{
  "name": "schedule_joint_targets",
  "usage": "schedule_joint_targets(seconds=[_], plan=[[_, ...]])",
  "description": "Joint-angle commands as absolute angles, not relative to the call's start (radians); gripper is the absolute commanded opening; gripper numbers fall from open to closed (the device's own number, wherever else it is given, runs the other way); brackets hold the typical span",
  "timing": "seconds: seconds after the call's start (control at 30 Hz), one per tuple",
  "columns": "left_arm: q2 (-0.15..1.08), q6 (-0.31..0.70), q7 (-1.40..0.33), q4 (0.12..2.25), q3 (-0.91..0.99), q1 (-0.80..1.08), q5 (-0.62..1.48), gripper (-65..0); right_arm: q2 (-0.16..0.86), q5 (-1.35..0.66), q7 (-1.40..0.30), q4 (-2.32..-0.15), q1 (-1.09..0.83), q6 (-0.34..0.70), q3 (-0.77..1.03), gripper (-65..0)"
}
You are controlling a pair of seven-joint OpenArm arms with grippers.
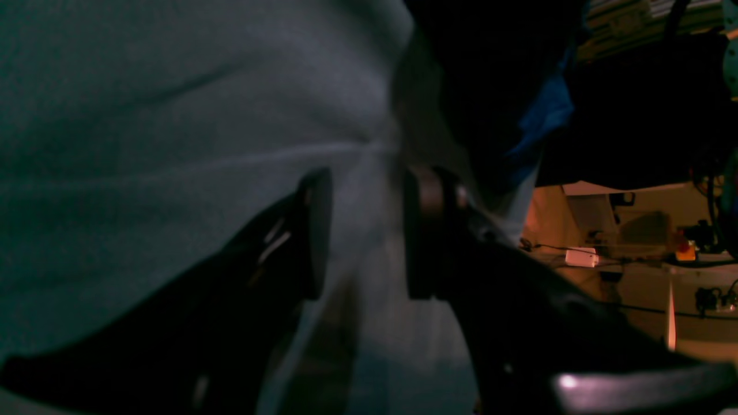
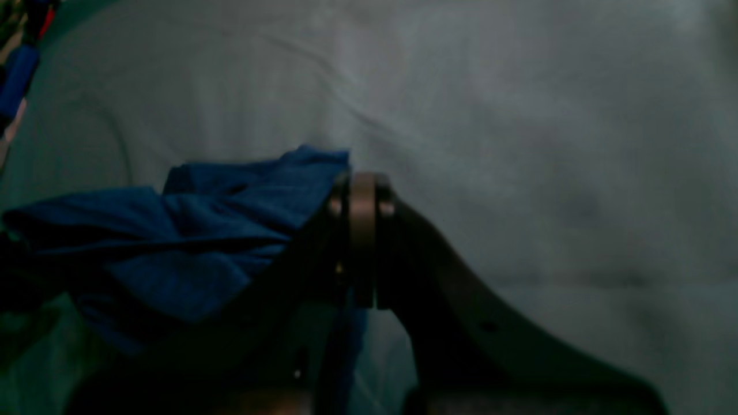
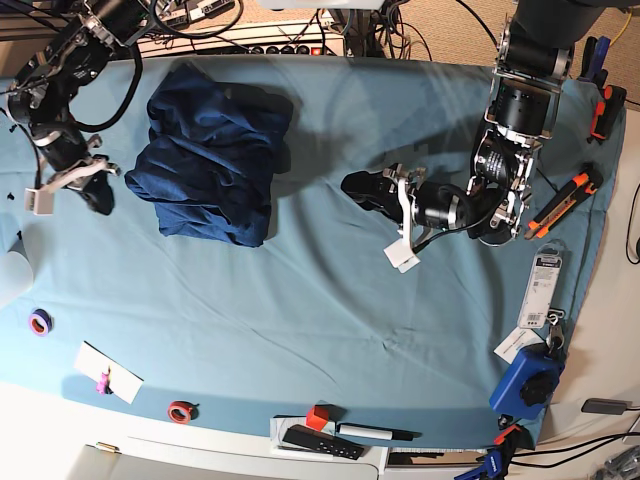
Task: Layout the t-shirt on the table in an organized manner, then fold the t-shirt properly
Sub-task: 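Smooth the folded shirt top with the right gripper, then withdraw it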
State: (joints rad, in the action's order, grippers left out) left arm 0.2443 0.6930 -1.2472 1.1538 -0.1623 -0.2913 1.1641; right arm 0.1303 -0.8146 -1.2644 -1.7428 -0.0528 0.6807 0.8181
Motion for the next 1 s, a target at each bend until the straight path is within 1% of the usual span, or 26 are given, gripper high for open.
schedule_joint_targets(seconds=[0.0,0.1,0.53,0.83,0.9,0.97], plan=[[0.247,0.698,-1.230,1.170,-0.159,-0.313,1.190,-43.1,0.147,-0.857,-1.278,-1.759,-0.045,0.684,0.807,-65.0],[0.247,0.698,-1.230,1.170,-0.159,-0.313,1.188,-43.1,0.147,-0.962,-1.393,-1.759,-0.056,0.684,0.778,-65.0],[0.247,0.698,-1.230,1.170,-0.159,-0.313,1.182,-43.1,0.147,-1.467,-1.396,-1.760,-0.176,0.698,0.684,-65.0],[0.247,0.698,-1.230,1.170,-0.159,-0.313,1.182,-43.1,0.147,-1.484,-1.396,-1.761,-0.183,0.698,0.507,-65.0],[0.247,0.698,-1.230,1.170,-0.159,-0.313,1.181,-43.1,0.149,-1.484,-1.396,-1.768,-0.171,0.698,0.516,-65.0],[0.247,0.698,-1.230,1.170,-0.159,-0.313,1.181,-43.1,0.149,-1.484,-1.396,-1.795,-0.153,0.698,0.569,-65.0]])
